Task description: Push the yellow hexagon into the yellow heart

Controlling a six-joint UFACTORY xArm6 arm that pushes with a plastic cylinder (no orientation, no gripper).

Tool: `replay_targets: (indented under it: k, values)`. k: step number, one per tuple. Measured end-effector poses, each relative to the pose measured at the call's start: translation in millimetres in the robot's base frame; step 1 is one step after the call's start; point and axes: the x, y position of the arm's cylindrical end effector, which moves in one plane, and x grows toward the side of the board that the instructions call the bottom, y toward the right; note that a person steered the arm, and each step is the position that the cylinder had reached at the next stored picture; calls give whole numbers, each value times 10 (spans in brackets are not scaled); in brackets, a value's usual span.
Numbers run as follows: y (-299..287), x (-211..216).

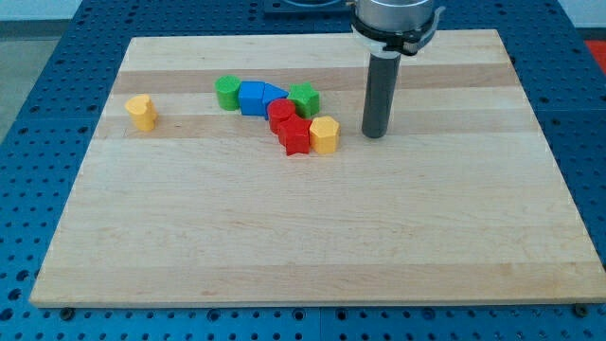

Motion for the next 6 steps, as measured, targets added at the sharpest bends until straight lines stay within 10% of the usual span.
replay_targets:
  k: [6]
  values:
    - [-854, 233]
